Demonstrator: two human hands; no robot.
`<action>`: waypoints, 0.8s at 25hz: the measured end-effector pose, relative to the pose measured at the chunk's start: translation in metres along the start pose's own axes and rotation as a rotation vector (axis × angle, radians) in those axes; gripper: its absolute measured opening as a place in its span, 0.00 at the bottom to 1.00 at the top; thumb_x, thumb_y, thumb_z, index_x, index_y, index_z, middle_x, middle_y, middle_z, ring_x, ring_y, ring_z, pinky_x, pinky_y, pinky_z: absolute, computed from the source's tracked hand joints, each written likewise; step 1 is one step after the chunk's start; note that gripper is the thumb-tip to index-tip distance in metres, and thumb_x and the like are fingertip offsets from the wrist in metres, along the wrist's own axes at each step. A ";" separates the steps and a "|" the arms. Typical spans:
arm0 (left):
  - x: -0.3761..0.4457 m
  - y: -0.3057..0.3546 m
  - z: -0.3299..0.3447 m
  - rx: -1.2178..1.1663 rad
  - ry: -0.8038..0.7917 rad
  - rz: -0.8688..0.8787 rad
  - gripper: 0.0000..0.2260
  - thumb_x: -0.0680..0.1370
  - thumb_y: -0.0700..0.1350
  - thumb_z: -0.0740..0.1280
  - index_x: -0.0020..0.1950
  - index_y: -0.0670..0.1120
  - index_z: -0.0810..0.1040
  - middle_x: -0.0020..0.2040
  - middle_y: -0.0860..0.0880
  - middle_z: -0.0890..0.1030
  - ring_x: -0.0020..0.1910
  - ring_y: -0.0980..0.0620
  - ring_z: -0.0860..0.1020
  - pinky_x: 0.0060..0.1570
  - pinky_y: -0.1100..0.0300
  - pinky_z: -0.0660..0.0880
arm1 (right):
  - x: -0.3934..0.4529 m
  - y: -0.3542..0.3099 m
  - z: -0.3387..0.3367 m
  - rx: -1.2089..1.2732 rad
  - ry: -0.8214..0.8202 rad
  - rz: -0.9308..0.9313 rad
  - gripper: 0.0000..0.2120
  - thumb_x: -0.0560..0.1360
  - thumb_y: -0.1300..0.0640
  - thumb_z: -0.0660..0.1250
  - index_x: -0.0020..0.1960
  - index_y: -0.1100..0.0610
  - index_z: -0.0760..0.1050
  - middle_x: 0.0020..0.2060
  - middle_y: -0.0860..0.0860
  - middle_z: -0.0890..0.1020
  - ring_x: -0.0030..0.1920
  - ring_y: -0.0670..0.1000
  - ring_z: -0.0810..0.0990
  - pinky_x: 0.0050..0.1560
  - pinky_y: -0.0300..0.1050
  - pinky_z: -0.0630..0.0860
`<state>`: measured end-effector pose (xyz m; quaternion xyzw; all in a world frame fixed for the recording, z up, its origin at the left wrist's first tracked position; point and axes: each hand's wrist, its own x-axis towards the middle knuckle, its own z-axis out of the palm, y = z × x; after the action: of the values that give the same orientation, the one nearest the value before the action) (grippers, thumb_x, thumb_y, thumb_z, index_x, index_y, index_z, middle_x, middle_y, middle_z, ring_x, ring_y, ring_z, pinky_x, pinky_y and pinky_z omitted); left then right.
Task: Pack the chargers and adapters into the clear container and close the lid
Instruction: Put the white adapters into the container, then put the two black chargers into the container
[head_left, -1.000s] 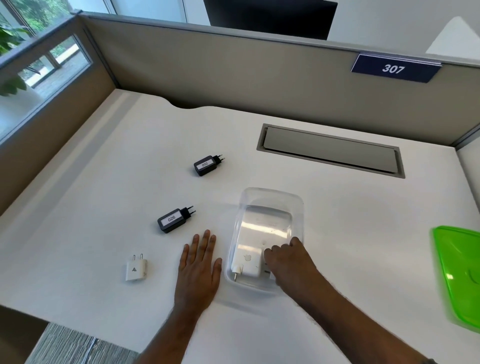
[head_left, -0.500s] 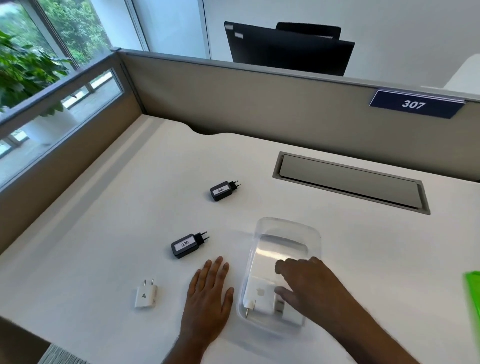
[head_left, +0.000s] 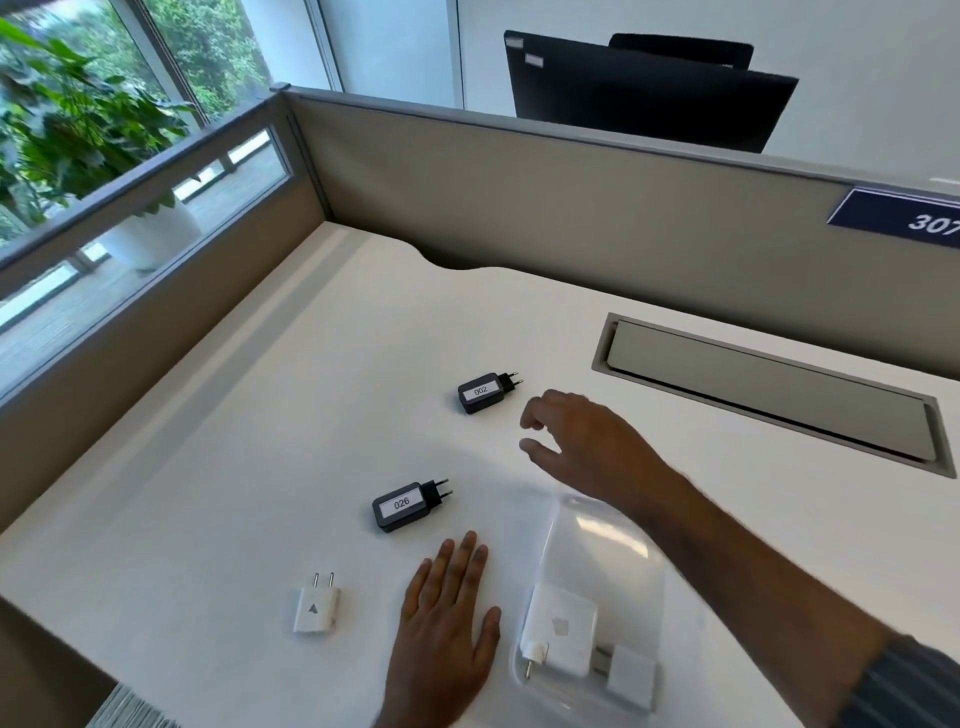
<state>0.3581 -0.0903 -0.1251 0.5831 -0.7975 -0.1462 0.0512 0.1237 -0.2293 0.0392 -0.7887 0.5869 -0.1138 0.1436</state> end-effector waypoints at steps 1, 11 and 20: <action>0.001 -0.001 0.001 -0.009 0.002 0.002 0.32 0.81 0.59 0.60 0.84 0.54 0.56 0.85 0.55 0.55 0.84 0.53 0.56 0.78 0.51 0.56 | 0.016 0.001 0.007 -0.021 -0.013 -0.022 0.11 0.78 0.47 0.65 0.58 0.50 0.74 0.52 0.45 0.78 0.52 0.50 0.76 0.51 0.45 0.74; -0.002 -0.003 0.006 -0.005 0.028 0.000 0.32 0.82 0.59 0.58 0.84 0.54 0.54 0.85 0.55 0.52 0.84 0.52 0.53 0.80 0.51 0.53 | 0.126 0.017 0.073 -0.330 -0.157 -0.096 0.31 0.72 0.58 0.67 0.74 0.57 0.63 0.71 0.54 0.68 0.68 0.59 0.68 0.60 0.56 0.72; -0.002 -0.001 0.005 0.006 0.064 0.013 0.30 0.83 0.58 0.56 0.84 0.52 0.55 0.86 0.53 0.52 0.85 0.52 0.51 0.82 0.50 0.53 | 0.136 0.023 0.098 -0.458 -0.131 -0.100 0.23 0.74 0.63 0.64 0.69 0.54 0.67 0.61 0.51 0.77 0.59 0.57 0.77 0.57 0.54 0.67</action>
<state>0.3584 -0.0876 -0.1299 0.5827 -0.7995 -0.1244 0.0759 0.1759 -0.3569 -0.0593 -0.8344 0.5470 0.0669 -0.0070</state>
